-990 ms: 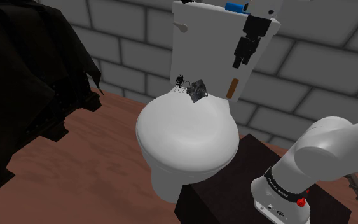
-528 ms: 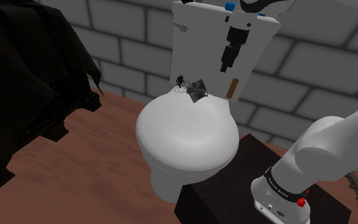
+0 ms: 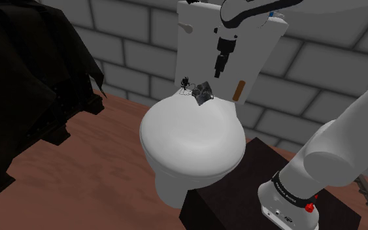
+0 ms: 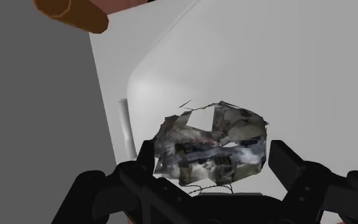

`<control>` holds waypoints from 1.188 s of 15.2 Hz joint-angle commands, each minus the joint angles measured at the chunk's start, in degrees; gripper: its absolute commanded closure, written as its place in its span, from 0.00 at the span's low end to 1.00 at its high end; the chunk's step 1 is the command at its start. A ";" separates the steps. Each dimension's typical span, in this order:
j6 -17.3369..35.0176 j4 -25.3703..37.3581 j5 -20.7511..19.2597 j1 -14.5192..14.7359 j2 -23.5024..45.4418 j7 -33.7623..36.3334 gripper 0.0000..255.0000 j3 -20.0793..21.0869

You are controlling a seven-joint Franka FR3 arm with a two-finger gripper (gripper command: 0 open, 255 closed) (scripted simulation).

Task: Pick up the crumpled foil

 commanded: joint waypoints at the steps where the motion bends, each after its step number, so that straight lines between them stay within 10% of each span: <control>1: 1.09 3.01 0.44 0.13 4.29 -2.55 0.00 -0.15; 15: 8.37 7.69 2.16 -0.48 16.73 -8.46 0.00 0.11; 16: 8.50 7.41 2.12 -0.50 16.57 -8.50 1.00 0.08; 18: 8.50 7.45 2.13 -0.52 16.61 -8.53 1.00 0.07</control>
